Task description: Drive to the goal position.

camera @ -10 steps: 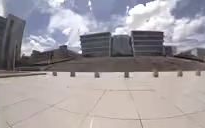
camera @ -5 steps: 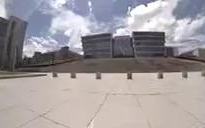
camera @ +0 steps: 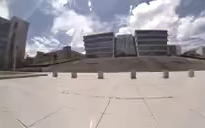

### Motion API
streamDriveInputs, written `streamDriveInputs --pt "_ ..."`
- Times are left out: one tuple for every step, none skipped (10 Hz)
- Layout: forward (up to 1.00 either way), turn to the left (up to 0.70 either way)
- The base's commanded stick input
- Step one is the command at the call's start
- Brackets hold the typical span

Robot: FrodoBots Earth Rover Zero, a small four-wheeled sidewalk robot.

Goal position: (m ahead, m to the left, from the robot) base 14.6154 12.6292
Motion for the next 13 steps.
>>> streamDriveInputs --pt "0.70 0.00" --pt "0.70 0.00" --pt "0.70 0.00" --pt "0.70 0.06" --pt "0.70 0.09" --pt "0.70 -0.09" --pt "0.70 -0.35" --pt "0.70 -0.35" --pt "0.70 -0.35" --pt "0.70 -0.34" --pt "0.70 -0.18" --pt "0.70 0.07" --pt "0.70 0.00"
